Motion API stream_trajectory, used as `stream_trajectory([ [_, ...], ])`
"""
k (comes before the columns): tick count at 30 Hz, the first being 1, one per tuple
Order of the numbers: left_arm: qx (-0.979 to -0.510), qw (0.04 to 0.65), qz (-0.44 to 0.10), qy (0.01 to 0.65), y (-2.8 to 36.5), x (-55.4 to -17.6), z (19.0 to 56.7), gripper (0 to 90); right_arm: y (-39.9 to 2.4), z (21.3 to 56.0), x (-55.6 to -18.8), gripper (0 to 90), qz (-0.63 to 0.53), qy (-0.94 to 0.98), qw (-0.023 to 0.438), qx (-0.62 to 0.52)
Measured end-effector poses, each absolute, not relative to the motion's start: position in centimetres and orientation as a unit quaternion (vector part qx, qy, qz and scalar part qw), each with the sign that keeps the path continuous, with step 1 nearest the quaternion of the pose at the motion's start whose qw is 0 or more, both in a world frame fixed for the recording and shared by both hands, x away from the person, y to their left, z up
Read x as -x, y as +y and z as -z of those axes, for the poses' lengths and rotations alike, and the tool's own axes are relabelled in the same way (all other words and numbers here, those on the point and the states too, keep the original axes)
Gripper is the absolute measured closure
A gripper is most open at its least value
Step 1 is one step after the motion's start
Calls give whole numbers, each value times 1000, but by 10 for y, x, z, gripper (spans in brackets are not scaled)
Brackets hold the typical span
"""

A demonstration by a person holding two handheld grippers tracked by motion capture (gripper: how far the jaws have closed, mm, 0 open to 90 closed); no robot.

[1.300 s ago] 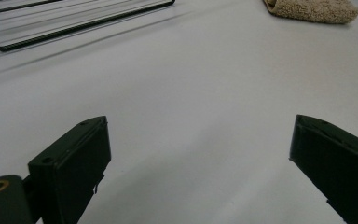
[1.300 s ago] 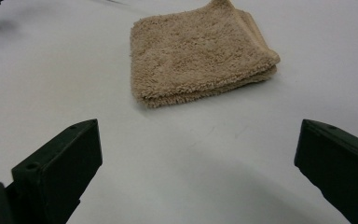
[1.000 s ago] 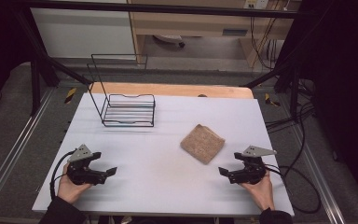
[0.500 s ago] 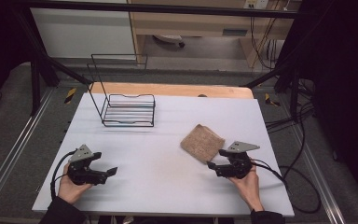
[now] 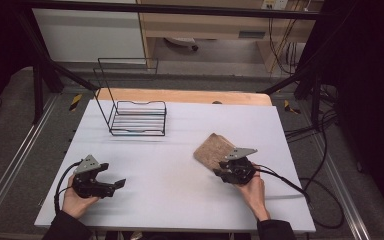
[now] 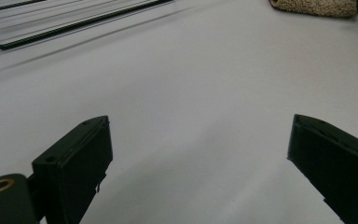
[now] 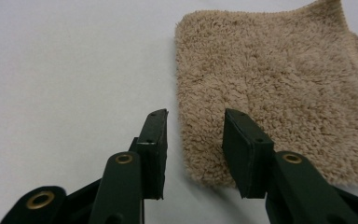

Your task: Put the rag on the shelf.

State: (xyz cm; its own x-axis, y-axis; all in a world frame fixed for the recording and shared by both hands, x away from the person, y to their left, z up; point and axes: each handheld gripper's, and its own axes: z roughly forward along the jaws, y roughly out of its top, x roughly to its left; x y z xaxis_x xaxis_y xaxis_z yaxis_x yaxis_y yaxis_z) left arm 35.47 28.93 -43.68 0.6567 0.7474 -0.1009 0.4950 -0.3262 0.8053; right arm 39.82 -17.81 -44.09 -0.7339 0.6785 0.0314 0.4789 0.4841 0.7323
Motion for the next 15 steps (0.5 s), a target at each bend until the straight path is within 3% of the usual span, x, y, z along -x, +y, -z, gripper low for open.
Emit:
stream_trajectory([
  [15,-803,430,-146,386,288,-355,437,65,-175,445,-402,843,-356,856,147,-344],
])
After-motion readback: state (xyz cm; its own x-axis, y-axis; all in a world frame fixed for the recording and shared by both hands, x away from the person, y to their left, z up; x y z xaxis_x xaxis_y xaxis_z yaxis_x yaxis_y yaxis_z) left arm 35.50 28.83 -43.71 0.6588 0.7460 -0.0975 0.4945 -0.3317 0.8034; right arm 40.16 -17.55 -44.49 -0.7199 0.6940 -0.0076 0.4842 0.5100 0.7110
